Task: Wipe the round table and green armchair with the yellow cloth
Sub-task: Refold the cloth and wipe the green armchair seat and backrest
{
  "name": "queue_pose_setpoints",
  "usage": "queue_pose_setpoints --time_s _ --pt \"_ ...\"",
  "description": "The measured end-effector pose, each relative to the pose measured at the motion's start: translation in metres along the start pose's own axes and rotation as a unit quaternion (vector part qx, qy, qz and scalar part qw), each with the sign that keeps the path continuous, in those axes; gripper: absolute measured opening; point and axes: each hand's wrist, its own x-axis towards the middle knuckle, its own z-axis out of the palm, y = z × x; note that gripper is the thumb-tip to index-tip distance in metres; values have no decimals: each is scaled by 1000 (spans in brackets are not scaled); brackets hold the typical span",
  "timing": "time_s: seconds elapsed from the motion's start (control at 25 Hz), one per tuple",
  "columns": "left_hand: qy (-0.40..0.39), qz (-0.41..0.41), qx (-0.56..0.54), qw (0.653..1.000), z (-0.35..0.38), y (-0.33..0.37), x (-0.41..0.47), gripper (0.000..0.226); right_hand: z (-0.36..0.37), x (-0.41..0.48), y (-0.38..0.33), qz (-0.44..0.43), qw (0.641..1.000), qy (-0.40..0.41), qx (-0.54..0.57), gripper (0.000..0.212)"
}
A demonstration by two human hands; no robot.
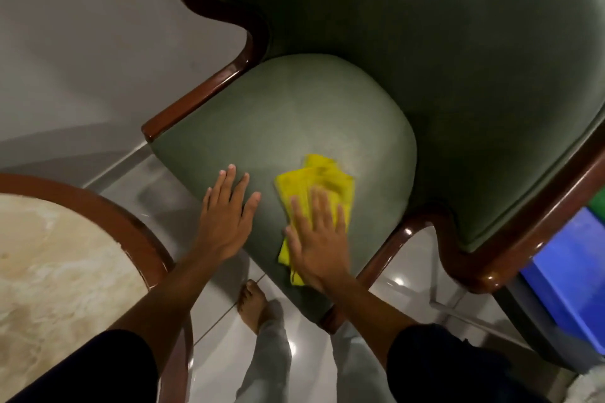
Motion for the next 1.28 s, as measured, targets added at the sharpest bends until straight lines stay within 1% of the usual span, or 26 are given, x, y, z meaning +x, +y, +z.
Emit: queue_pose_setpoints --time_s 0.04,0.08,0.12,0.16,0.2,0.24,0.28,0.32,0.36,0.4,0.44,0.48,0.52,0.6,0.64,0.68,0.76,0.8,0.88,1.0,1.04,1.08,1.12,1.16,1.2,1.28 --pt "-7 -9 -19 1000 -4 3 1 63 -5 -2 6 -104 994 -26 -22 63" --pt "-24 -17 -30 999 -9 3 1 65 -14 -2 11 -149 988 -35 -15 65" --pt "-47 -22 -25 998 -16 5 1 67 -23 -3 11 -139 990 -36 14 67" --pt "-63 -29 -12 998 -24 8 1 70 -31 -10 8 -62 996 -22 53 68" --pt "-50 -34 0 998 -32 15 2 70 -39 -19 6 64 993 0 99 69" --pt "-14 -29 4 999 -39 26 4 64 -43 -27 4 196 968 -3 160 70" --pt "21 -3 5 1000 -46 40 6 58 -46 -31 3 295 927 -42 227 69" --pt "21 44 20 999 -52 56 10 58 -49 -30 4 344 892 -118 268 68" --pt "-16 94 43 995 -57 72 16 65 -53 -26 6 345 873 -196 283 63" --pt "-74 135 71 985 -62 88 23 75 -60 -19 8 318 878 -236 269 55" --pt "-136 167 117 969 -68 104 27 82 -76 -13 7 277 901 -234 238 48" --pt "-181 198 168 949 -74 118 29 86 -97 -7 6 234 922 -207 229 42" --pt "-204 230 217 927 -81 131 30 88 -122 -2 7 195 934 -176 242 39" --pt "-230 259 303 888 -98 162 33 78 -184 7 25 129 941 -143 280 38" --pt "-236 253 306 887 -107 180 37 65 -217 13 41 102 939 -124 305 39" --pt "-243 234 265 903 -116 199 43 52 -246 20 63 79 934 -100 333 39" --pt "-270 178 68 944 -126 242 56 35 -300 29 113 77 927 -32 365 40" --pt "-278 154 -39 947 -125 270 65 34 -326 33 142 99 924 19 368 42" --pt "-277 110 -212 930 -119 330 78 33 -371 43 197 140 919 121 347 48" --pt "-239 95 -362 896 -103 427 98 16 -433 70 268 177 915 255 256 44" --pt "-201 99 -386 895 -101 453 108 20 -446 79 282 181 914 303 202 43" --pt "-144 107 -378 908 -103 471 121 29 -450 89 291 194 909 344 135 45" --pt "-74 124 -334 932 -108 481 133 37 -445 97 293 214 904 363 69 51" --pt "-2 147 -264 953 -115 480 145 42 -433 102 288 234 908 345 31 59" --pt "62 168 -183 967 -124 473 158 45 -415 105 278 252 923 289 30 70" --pt "137 197 -38 970 -144 442 182 52 -383 109 265 266 947 177 31 87"
